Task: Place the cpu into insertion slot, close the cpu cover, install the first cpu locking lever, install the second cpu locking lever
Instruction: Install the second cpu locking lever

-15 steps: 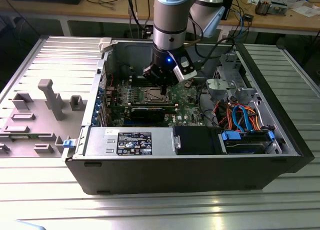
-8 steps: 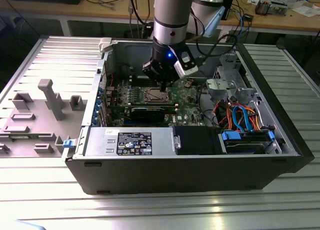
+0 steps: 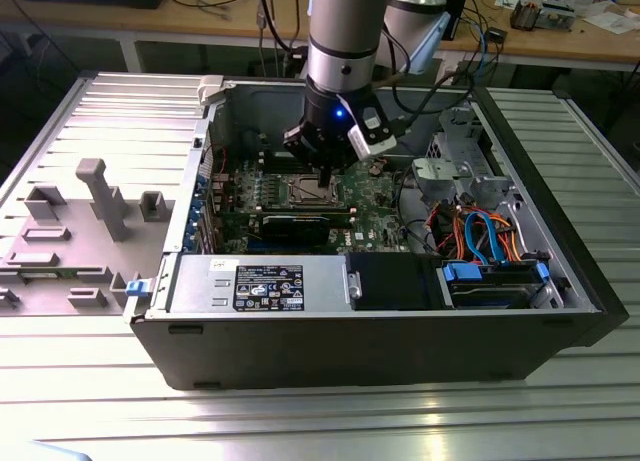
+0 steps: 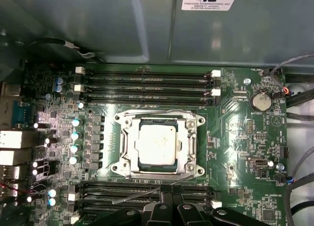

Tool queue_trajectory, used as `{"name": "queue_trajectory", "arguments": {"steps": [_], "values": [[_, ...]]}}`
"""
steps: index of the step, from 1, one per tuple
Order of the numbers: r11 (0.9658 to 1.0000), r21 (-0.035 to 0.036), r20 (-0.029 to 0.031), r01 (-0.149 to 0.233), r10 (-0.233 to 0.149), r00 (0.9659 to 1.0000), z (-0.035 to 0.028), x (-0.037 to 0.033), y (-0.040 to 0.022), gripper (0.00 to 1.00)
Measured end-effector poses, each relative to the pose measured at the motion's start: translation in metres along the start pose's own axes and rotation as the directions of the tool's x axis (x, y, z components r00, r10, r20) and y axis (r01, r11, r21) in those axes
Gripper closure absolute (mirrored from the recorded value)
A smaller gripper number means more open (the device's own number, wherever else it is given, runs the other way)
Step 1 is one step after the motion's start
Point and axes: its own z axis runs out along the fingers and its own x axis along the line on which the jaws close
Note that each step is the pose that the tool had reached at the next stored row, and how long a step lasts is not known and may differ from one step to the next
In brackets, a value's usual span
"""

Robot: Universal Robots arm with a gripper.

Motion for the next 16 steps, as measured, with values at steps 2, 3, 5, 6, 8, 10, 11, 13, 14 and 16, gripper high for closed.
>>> {"name": "queue_trajectory", "arguments": {"steps": [2,3,5,6,8,10,11,13,14,16], "values": [[1.0,0.0,0.0,0.0,0.0,1.0,0.0,0.0001,-0.0007,0.89],[1.0,0.0001,0.0,0.0,0.0,1.0,-0.0001,0.0001,-0.0009,0.89],[1.0,0.0,0.0,0.0,0.0,1.0,-0.0001,0.0001,-0.001,0.89],[1.0,0.0,0.0,0.0,0.0,1.0,-0.0001,0.0001,-0.001,0.89],[1.0,0.0001,0.0,0.0,0.0,1.0,-0.0001,0.0001,-0.001,0.89],[1.0,0.0,0.0,0.0,0.0,1.0,-0.0001,0.0001,-0.001,0.89],[1.0,0.0001,0.0,0.0,0.0,1.0,-0.0001,0.0,-0.001,0.89],[1.0,0.0003,-0.0001,0.0,0.0,1.0,-0.0005,0.0001,-0.0011,0.89],[1.0,0.0003,-0.0001,0.0,0.0,1.0,-0.0011,0.0001,-0.0011,0.89],[1.0,0.0001,0.0,0.0,0.0,1.0,-0.0034,0.0001,-0.0009,0.89]]}}
